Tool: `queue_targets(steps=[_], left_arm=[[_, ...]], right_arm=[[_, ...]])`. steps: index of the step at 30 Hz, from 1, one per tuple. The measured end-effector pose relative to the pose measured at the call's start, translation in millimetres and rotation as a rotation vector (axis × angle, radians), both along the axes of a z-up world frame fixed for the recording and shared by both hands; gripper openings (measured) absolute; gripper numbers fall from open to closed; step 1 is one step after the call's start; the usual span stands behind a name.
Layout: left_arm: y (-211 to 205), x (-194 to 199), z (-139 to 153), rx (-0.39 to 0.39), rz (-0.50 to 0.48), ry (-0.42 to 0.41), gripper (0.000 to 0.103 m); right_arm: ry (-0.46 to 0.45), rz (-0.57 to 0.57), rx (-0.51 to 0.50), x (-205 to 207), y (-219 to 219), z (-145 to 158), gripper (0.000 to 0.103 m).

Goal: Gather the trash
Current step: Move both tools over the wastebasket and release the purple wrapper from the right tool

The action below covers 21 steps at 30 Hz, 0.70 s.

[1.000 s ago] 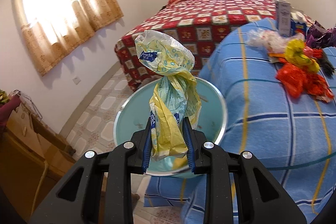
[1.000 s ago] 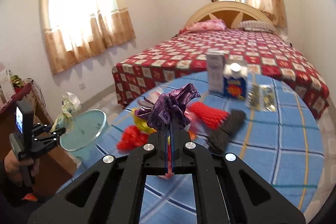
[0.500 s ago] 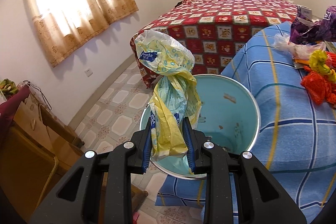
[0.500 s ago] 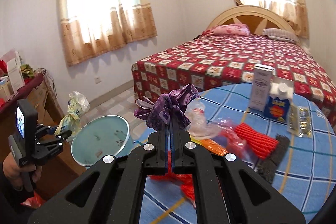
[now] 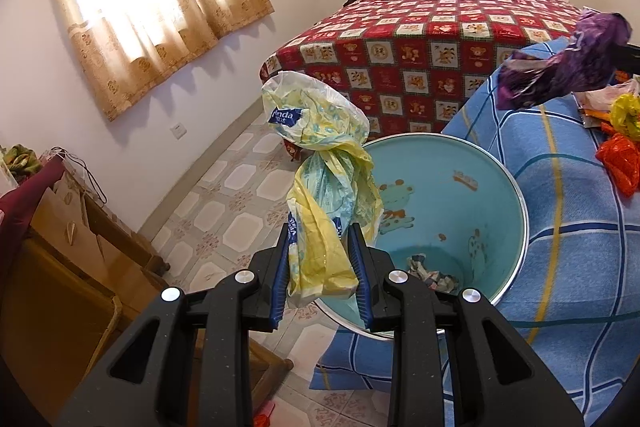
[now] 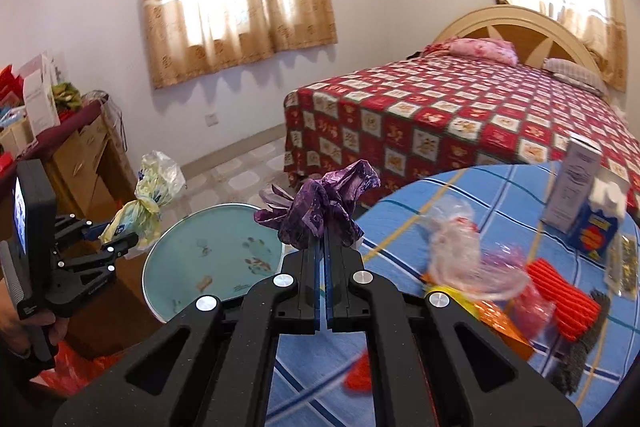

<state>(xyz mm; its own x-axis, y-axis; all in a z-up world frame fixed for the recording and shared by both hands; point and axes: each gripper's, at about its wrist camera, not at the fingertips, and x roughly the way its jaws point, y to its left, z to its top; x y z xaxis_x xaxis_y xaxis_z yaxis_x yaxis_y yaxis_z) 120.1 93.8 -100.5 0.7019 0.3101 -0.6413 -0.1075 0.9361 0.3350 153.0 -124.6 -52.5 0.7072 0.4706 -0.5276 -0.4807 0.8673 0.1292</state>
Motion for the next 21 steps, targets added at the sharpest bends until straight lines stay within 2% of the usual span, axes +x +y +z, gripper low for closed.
queue_targets(steps=[12,21], left_arm=[[2,2,-1,0.018,0.017,0.007,0.028],[9,3,-4,0.017,0.022,0.014,0.028]], right_arm=[[0.031,0.085,-0.039,17,47,-17,0.003],[0.052,0.111,-0.056,26,64,-27,0.003]])
